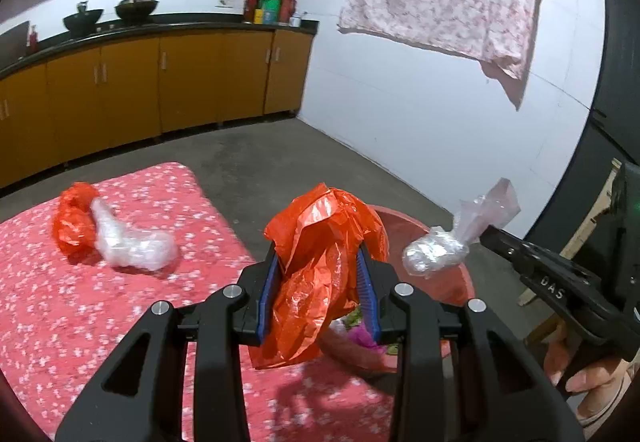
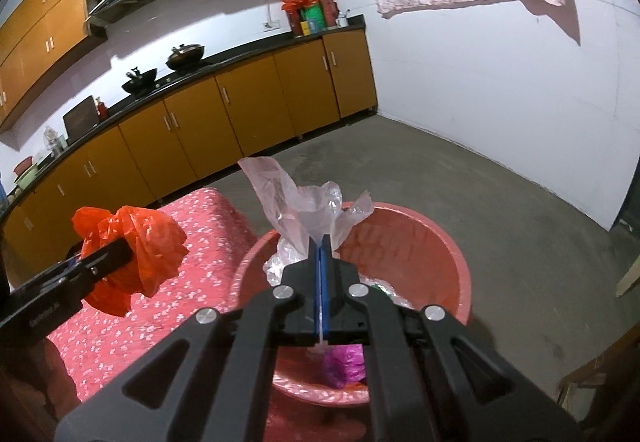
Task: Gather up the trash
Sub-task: 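Carry the red bag and clear bag over the basket and open both grippers, then move both grippers back to the last red bag and clear bag, then grasp the red bag with the left gripper while the right gripper grasps the clear bag, then carry the red bag and clear bag over the basket and open both grippers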
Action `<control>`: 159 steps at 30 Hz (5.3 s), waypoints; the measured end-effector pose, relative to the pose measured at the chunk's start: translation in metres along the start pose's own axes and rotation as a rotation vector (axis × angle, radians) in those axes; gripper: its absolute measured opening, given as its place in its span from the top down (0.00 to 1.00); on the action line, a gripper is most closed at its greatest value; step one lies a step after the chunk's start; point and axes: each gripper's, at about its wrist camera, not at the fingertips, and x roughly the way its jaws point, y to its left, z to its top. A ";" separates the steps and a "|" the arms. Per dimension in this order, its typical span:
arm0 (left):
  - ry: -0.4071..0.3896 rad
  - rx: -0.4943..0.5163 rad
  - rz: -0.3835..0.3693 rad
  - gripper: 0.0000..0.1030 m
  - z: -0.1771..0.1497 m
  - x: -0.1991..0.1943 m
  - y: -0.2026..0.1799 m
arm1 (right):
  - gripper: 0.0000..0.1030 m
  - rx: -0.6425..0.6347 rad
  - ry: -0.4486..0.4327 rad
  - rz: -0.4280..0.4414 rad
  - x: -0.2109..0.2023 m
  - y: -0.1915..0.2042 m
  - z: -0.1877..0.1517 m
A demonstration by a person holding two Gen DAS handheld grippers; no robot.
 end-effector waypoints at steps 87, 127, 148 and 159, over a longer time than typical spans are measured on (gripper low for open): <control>0.000 -0.372 0.599 0.04 -0.073 -0.075 0.298 | 0.30 -0.548 0.385 0.329 0.240 0.303 -0.043; 0.172 -0.273 0.440 0.69 0.006 0.074 0.253 | 0.55 -0.237 0.336 0.326 0.178 0.193 -0.036; 0.028 -0.134 0.374 0.74 0.002 -0.038 0.124 | 0.55 -0.199 0.130 0.254 0.026 0.127 0.001; 0.001 -0.095 0.274 0.74 0.008 -0.044 0.076 | 0.55 -0.128 0.083 0.176 -0.013 0.065 0.011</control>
